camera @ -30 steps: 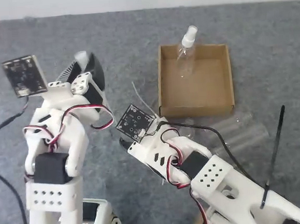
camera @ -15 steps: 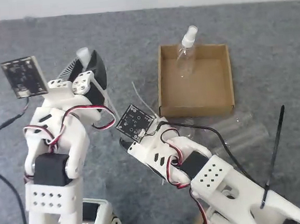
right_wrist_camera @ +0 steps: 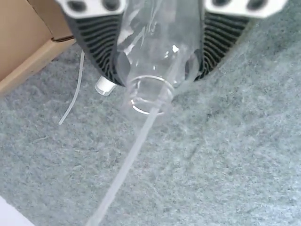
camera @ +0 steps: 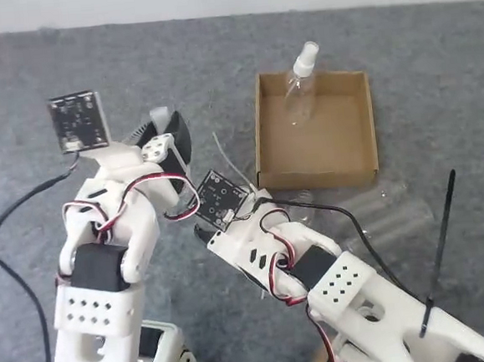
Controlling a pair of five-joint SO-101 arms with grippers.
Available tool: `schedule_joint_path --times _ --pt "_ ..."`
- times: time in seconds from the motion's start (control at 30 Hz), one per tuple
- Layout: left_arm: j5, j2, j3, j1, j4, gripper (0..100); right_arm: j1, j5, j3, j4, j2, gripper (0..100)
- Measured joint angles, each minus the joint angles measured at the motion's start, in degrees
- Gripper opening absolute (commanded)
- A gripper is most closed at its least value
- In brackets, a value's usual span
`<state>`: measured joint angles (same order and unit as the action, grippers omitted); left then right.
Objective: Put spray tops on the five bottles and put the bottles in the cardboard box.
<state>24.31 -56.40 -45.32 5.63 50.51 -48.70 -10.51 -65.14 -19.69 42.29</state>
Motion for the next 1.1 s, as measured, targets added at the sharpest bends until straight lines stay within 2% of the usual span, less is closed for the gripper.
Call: schedule_joint_path --times 0.07,0.27,0.47,0.7,0.93,1.1 --pt "0.0 0.0 0.0 0.2 2.0 1 1.5 0.6 0.0 2.3 0.0 0.6" --pt "-3.3 -0.1 -0.2 3.0 3.1 1 2.8 11.3 0.0 4.7 0.0 0.6" --pt "-5.5 -0.1 -1.0 5.5 3.7 2 2.9 12.3 -0.5 5.4 0.1 0.6" --pt "-8.8 -0.1 -1.1 5.5 3.7 20 3.2 12.6 -1.0 5.4 0.1 0.6" --pt "-9.9 -7.5 -1.1 5.2 3.7 18 4.3 12.6 -1.0 5.4 0.1 0.6" --pt "-11.7 -9.8 -1.1 -2.1 3.0 13 4.3 12.6 -1.4 5.4 0.1 0.6"
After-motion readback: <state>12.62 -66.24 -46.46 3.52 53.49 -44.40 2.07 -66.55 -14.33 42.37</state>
